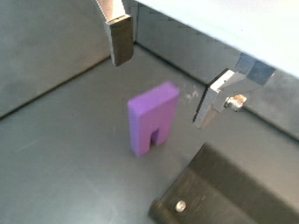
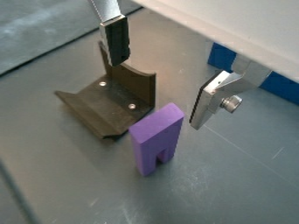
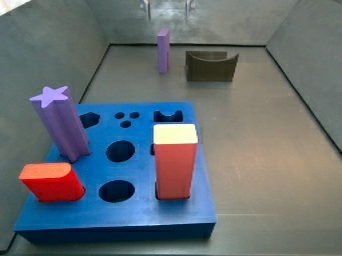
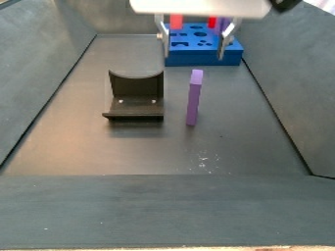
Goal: Pick up the double-square object. Move up. Rotate the double-square object. Move to above the board. Insert the double-square object.
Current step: Pick up the double-square object.
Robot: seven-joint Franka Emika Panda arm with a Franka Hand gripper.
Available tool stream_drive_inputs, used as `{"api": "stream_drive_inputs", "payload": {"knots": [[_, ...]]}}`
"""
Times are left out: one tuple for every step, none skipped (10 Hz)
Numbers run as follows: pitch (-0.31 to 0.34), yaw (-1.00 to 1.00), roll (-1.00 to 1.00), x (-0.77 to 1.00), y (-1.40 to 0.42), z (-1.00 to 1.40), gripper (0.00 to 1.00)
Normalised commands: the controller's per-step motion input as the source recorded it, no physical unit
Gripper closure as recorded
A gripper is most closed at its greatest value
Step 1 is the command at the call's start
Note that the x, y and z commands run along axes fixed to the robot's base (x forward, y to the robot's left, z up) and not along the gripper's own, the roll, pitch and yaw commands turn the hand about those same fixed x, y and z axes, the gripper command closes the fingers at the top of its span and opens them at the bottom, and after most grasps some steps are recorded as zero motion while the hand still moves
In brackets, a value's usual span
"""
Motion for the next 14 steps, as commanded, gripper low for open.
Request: {"api": "stream_drive_inputs", "payload": {"knots": [[-0.129,-0.23,0.01,0.06,-0.05,-1.00,0.00],[-0.103,-0.35,0.00,0.00,0.13,-1.00,0.00],[-0.160,-0.43,-0.19,-0.19,0.34,-0.84,0.00],[-0.080,-0.41,-0.26,-0.14,0.33,-0.65,0.00],[-0.066,-0.38,-0.23,-0.08,0.22,-0.55,0.00],[-0.211,-0.27,-0.25,-0.05,0.11,-0.59,0.00],[-0.254,-0.13,-0.31,0.00,0.03,-0.50,0.00],[0.000,-0.01,-0.13,0.00,0.09,0.00,0.00],[0.000,0.00,0.01,0.00,0.00,0.00,0.00],[0.000,0.00,0.00,0.00,0.00,0.00,0.00],[0.000,0.00,0.00,0.00,0.00,0.00,1.00],[0.000,0.00,0.00,0.00,0.00,0.00,1.00],[0.000,0.00,0.00,0.00,0.00,0.00,1.00],[0.000,0.00,0.00,0.00,0.00,0.00,1.00]]}}
